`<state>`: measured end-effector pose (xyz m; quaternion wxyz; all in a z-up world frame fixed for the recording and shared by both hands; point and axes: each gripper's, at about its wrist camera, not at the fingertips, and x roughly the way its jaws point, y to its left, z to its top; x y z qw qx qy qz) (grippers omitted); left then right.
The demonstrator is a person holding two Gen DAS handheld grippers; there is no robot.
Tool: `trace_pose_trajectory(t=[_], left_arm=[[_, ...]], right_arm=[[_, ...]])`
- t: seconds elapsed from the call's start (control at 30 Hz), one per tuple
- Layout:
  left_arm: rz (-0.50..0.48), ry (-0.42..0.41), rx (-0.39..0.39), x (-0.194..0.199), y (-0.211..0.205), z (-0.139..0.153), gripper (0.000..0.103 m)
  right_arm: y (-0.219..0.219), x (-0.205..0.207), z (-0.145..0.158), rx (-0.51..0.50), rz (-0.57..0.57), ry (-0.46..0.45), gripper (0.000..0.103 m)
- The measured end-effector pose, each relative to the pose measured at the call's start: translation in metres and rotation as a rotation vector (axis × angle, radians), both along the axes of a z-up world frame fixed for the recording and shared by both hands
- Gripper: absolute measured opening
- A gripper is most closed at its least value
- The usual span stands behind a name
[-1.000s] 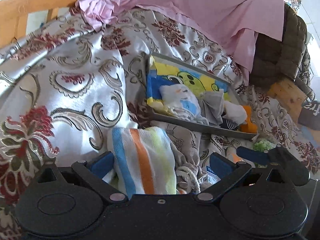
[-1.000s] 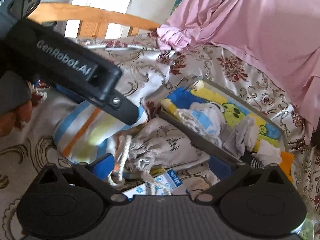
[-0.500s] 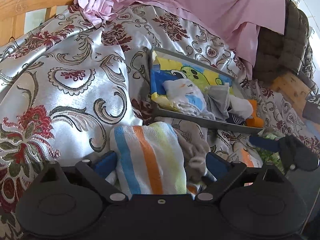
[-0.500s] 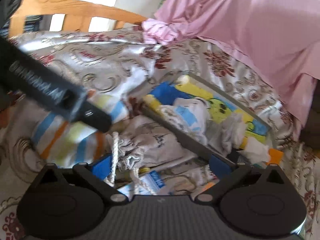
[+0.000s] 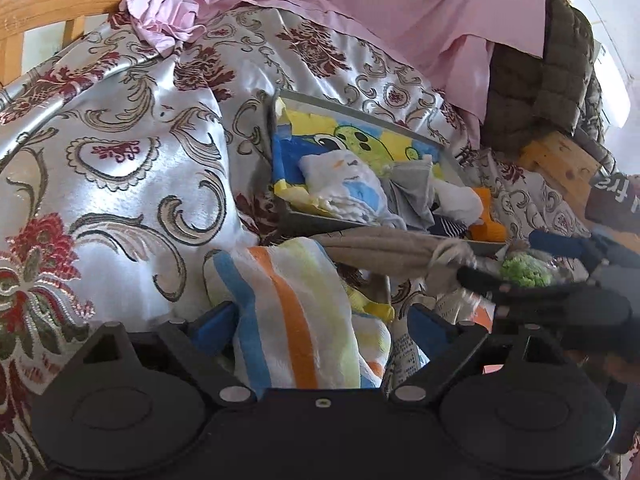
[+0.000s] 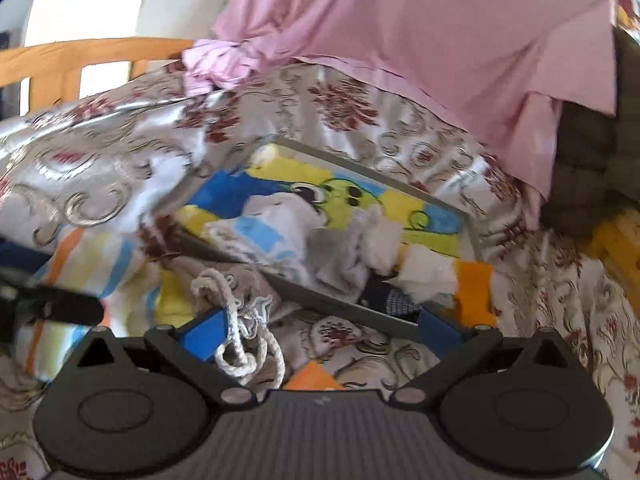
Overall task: Organize soft objects
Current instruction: 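Grasp the striped towel with the left tool while the right tool grasps the beige drawstring pouch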
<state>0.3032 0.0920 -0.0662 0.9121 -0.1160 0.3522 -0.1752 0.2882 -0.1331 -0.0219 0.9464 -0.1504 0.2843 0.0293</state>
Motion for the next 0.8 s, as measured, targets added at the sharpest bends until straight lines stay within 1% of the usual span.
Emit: trace_pose_trajectory(t=[0.07, 0.13, 0.2, 0.23, 0.27, 0.3, 0.43, 0.57, 0.6, 0.7, 0.73, 0.8], left_arm=[[-0.017, -0.002, 0.013, 0.002, -0.005, -0.003, 0.092], [-0.046, -0.002, 0.042, 0.005, -0.011, -0.009, 0.090], [-0.065, 0.005, 0.083, 0.009, -0.015, -0.015, 0.082], [-0.069, 0.020, 0.103, 0.011, -0.016, -0.018, 0.076], [-0.066, 0.030, 0.114, 0.014, -0.015, -0.020, 0.072], [-0.062, 0.035, 0.113, 0.015, -0.012, -0.021, 0.071], [-0.056, 0.041, 0.067, 0.017, -0.006, -0.022, 0.067], [-0.055, 0.045, 0.088, 0.018, -0.007, -0.025, 0.055], [-0.050, 0.048, 0.090, 0.019, -0.007, -0.025, 0.054], [-0.046, 0.050, 0.088, 0.019, -0.007, -0.026, 0.052], [-0.046, 0.050, 0.092, 0.019, -0.007, -0.026, 0.046], [-0.035, 0.053, 0.106, 0.020, -0.006, -0.027, 0.044]], right_arm=[[-0.002, 0.003, -0.001, -0.004, -0.001, 0.010, 0.103], [-0.001, 0.005, -0.004, 0.001, 0.010, 0.032, 0.103], [0.003, 0.007, -0.008, 0.001, 0.015, 0.056, 0.103], [0.004, 0.007, -0.009, 0.002, 0.017, 0.065, 0.103], [0.004, 0.008, -0.010, 0.011, 0.021, 0.072, 0.103], [0.004, 0.008, -0.009, 0.028, 0.022, 0.079, 0.103], [0.003, 0.012, -0.005, 0.122, 0.059, 0.138, 0.103], [0.006, 0.013, -0.004, 0.216, 0.118, 0.186, 0.103], [0.007, 0.013, -0.004, 0.236, 0.136, 0.187, 0.103], [0.015, 0.017, -0.009, 0.254, 0.160, 0.190, 0.103], [0.018, 0.018, -0.011, 0.254, 0.163, 0.188, 0.103], [0.020, 0.022, -0.015, 0.251, 0.164, 0.184, 0.102]])
